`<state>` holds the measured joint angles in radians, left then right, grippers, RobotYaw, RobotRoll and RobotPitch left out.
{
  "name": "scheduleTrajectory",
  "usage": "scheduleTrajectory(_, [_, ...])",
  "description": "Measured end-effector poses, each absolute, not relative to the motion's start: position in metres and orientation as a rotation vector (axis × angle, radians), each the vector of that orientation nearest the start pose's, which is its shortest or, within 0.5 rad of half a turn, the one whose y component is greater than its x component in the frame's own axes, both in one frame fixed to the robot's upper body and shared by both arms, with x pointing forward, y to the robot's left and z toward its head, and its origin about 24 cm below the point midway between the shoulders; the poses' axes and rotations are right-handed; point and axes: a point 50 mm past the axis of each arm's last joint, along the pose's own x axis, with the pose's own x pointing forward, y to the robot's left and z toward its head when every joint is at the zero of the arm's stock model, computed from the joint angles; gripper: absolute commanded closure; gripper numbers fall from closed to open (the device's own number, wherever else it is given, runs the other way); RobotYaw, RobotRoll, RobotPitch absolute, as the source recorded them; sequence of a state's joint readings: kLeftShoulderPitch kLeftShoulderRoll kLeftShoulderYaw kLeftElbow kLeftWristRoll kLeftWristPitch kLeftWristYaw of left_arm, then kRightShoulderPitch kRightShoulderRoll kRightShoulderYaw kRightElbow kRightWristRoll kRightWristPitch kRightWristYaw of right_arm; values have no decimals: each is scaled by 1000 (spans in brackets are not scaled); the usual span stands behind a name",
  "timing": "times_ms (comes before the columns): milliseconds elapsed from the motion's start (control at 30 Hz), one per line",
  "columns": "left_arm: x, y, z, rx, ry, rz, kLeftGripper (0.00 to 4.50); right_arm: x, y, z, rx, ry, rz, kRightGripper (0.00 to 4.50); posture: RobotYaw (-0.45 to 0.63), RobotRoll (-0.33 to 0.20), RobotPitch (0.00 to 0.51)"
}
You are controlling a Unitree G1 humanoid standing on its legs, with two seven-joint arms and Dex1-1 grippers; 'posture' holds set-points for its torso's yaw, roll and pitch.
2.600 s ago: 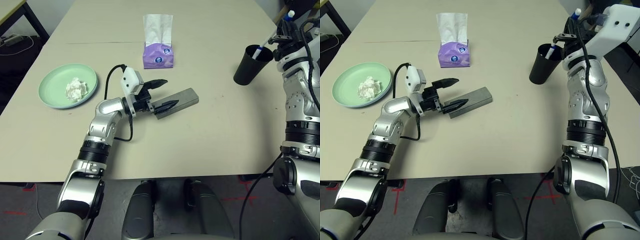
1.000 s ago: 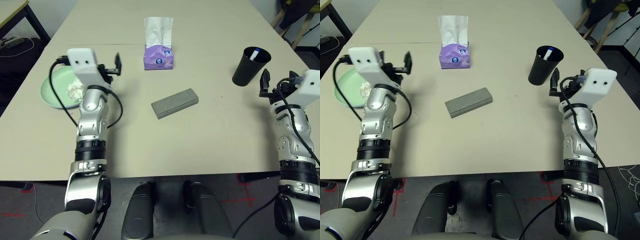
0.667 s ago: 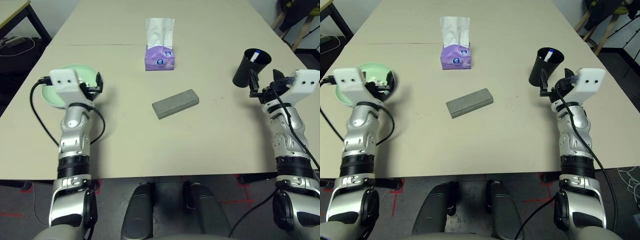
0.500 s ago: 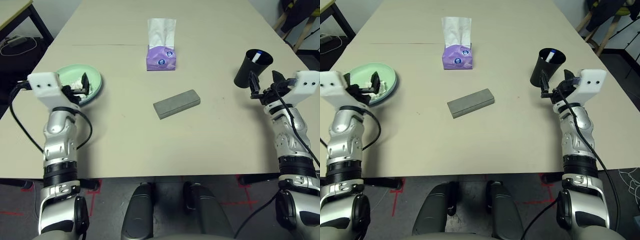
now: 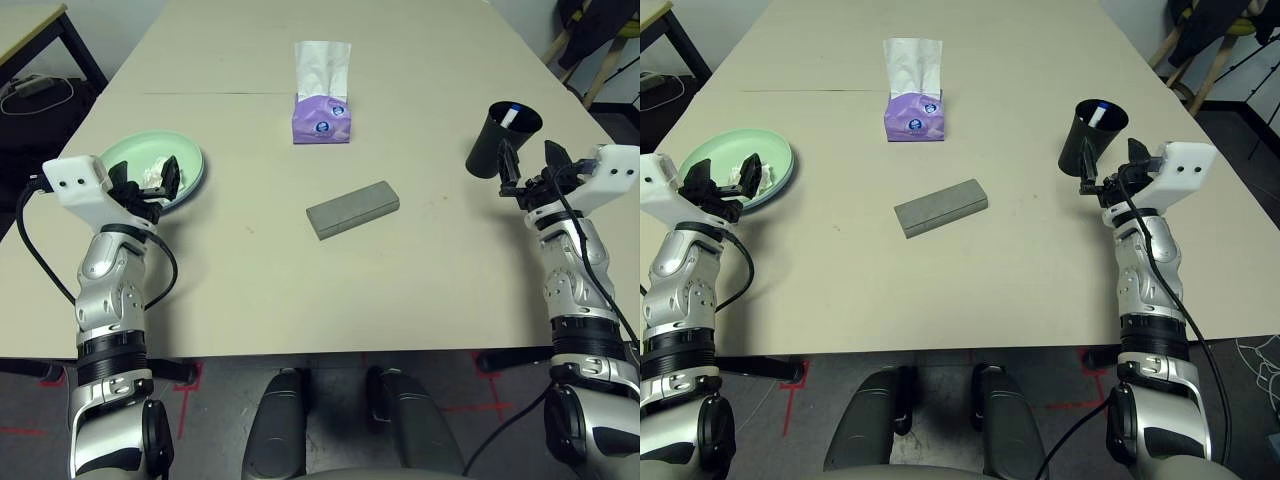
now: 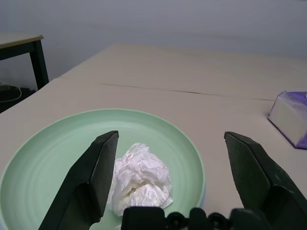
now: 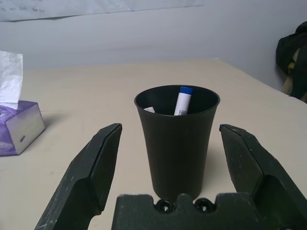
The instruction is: Organize and tidy the items on the table.
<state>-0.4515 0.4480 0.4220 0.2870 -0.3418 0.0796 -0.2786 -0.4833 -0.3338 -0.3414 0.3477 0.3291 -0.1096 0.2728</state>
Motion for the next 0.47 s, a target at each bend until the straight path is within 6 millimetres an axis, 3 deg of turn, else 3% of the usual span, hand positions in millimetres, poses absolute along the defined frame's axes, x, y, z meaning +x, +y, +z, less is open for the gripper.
scheduleTrajectory(467, [315,303,150,-52,-246,92,0,327,-260,143,47,-307,-13,30,61,0,130])
